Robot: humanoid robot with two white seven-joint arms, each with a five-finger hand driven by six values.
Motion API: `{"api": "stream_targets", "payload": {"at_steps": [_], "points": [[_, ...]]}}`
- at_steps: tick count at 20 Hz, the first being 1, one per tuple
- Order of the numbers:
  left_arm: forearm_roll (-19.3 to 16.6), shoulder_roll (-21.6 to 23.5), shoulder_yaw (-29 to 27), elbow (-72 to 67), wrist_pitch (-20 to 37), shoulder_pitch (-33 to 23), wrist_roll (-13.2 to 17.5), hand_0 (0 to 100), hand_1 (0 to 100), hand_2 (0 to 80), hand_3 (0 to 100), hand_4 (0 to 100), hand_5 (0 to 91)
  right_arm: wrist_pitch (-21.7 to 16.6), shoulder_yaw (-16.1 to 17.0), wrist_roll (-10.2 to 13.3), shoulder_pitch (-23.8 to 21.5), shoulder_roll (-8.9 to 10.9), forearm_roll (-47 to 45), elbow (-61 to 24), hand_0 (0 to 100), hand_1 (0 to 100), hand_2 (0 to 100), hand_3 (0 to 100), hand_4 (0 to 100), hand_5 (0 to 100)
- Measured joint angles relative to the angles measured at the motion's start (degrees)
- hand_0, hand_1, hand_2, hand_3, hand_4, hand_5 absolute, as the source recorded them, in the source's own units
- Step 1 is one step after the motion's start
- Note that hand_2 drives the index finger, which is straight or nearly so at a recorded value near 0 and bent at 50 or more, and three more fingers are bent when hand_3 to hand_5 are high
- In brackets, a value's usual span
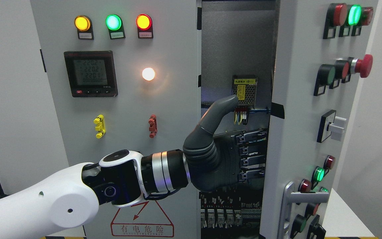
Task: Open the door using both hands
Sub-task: 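Push the button door outward with the left hand, swinging it open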
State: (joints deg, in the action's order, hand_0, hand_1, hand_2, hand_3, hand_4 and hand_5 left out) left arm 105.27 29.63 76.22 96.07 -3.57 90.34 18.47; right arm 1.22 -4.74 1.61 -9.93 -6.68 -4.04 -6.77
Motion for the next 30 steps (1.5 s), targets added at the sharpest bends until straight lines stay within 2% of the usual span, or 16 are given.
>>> {"api": "stream_targets", "payload": {"at_steps": [6,15,24,30], "points": [[-0.4,-3.6,-0.4,-1.9,0.1,0.0,-0.9,0,0,0.0,0,3,0.0,0.0,0.0,-0.3,0.0,0.0,0.0,0.0,0,0,0,0,0,0],[-2.7,-9.5,-0.7,-4.0,0.2,0.0,-6.0,0,0,0.0,0,3,0.0,0.0,0.0,0.0,0.0,0.0,0.0,0.0,0,0,0,0,0,0],[-4.4,-15.3,-0.7,-6.2,0.2,0.0,-6.6,0,0,0.0,0,3,0.0,0.0,0.0,0.0,0.0,0.0,0.0,0.0,0,0,0,0,0,0],[-6.0,-19.2,-0.9,-7.3,0.2,0.1,-9.2,0,0,0.0,0,3,0.0,0.0,0.0,0.0,0.0,0.0,0.0,0.0,0,0,0,0,0,0]]}}
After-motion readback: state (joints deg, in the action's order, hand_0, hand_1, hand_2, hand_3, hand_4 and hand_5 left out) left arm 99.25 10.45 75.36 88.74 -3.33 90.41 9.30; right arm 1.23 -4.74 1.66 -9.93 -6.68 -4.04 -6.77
